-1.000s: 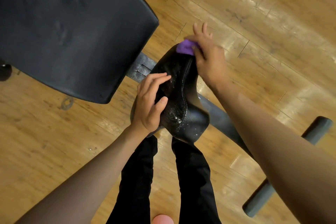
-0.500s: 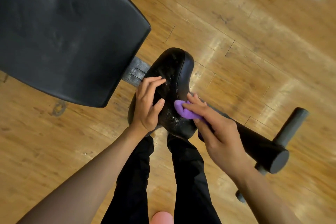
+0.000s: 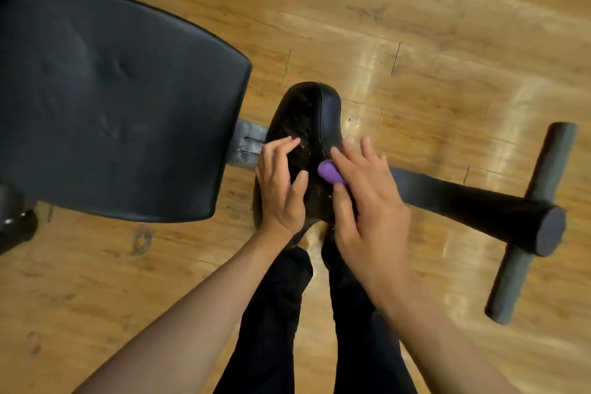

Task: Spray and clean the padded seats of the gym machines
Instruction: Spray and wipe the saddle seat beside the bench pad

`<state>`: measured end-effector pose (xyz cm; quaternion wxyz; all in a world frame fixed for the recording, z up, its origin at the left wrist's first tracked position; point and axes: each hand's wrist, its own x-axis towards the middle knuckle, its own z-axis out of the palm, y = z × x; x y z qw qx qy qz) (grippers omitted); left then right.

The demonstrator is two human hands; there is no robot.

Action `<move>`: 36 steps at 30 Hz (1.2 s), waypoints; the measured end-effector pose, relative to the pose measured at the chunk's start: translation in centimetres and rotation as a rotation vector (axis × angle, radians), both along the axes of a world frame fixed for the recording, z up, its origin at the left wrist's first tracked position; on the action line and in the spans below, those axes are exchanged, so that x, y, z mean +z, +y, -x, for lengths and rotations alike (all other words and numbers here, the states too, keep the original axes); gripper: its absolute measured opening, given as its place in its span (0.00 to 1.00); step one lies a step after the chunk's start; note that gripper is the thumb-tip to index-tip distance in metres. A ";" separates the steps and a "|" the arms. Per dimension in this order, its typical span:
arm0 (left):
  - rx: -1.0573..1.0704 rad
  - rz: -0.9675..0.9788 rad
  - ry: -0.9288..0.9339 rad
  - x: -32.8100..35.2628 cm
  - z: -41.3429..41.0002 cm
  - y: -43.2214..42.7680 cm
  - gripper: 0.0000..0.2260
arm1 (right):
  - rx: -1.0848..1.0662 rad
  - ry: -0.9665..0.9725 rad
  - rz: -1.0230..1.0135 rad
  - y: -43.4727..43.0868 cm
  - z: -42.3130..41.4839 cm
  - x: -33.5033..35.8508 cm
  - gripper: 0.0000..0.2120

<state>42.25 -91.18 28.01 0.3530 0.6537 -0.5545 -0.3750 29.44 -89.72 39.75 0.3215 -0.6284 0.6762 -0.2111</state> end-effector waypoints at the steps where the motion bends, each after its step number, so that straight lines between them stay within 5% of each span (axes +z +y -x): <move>1: -0.005 0.007 0.004 -0.1 0.0 0.0 0.34 | -0.023 0.040 -0.028 -1.5 -0.1 -0.2 0.19; 9: 0.017 -0.015 0.006 0.0 0.2 0.2 0.25 | 0.039 0.018 0.117 4.4 -0.9 -0.1 0.19; 15: 0.031 -0.021 0.017 -0.2 0.2 0.1 0.35 | 0.043 0.055 -0.009 -2.9 0.8 0.7 0.13; 18: 0.018 0.002 0.003 -0.1 0.0 0.3 0.36 | 0.126 0.101 0.001 -1.3 0.1 -0.2 0.21; 21: 0.030 -0.027 0.005 0.1 0.2 0.1 0.29 | 0.039 0.033 0.044 2.6 -0.5 -0.4 0.28; 26: 0.041 -0.005 0.018 0.1 0.4 0.1 0.25 | 0.114 0.041 0.152 3.7 0.4 -0.8 0.22; 31: 0.035 -0.017 0.023 0.2 0.3 0.3 0.33 | -0.002 0.082 0.145 -1.3 -0.5 -1.6 0.21; 36: -0.030 -0.079 -0.007 0.7 0.0 0.1 0.26 | -0.123 0.082 0.250 5.4 -2.6 -3.1 0.21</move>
